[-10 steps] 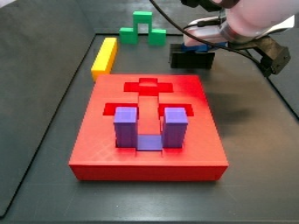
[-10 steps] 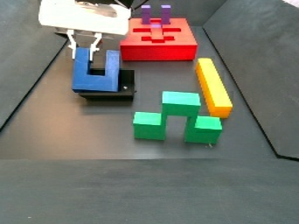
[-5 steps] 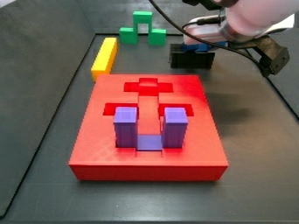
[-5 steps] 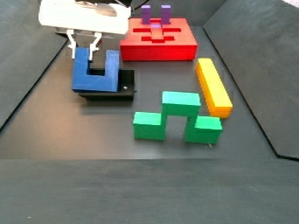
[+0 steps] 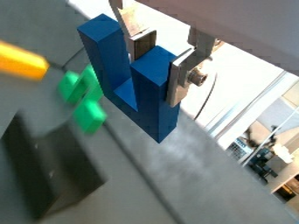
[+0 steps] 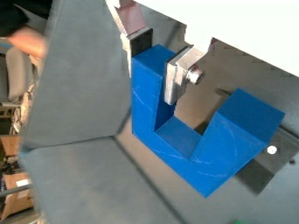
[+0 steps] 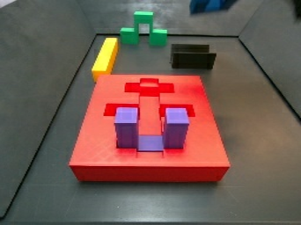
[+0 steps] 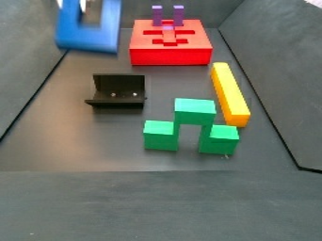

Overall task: Pick up the blue object. Move up. Place the blue object on the fixture. Regrasp the blue object. Move to above the board. Insert the blue object.
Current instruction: Move to above the board.

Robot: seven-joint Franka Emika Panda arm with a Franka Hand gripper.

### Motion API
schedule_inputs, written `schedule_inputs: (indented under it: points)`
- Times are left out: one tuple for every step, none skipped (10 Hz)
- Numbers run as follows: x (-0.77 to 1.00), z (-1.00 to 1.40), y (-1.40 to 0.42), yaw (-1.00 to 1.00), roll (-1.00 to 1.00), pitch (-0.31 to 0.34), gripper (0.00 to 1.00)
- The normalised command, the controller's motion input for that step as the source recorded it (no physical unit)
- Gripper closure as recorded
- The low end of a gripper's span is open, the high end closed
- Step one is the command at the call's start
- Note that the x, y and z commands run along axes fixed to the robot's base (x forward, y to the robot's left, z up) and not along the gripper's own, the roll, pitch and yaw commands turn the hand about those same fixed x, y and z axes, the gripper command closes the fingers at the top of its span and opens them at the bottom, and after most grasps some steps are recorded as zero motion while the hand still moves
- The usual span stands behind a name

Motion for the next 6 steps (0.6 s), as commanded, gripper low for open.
schedule_inputs:
  points:
    - [-0.02, 1.4, -0.02, 0.0, -0.01, 0.068, 1.0]
    - [0.01, 1.4, -0.01, 0.02, -0.01, 0.066, 1.0]
    - [0.02, 0.66, -0.01, 0.02, -0.01, 0.082, 1.0]
    - [0.04, 0.2, -0.01, 0.03, 0.01, 0.092, 1.0]
    - [-1.4, 0.25, -1.4, -0.16, -1.0, 0.175, 1.0]
    - [-1.4, 0.28, -1.37, -0.16, -1.0, 0.162, 1.0]
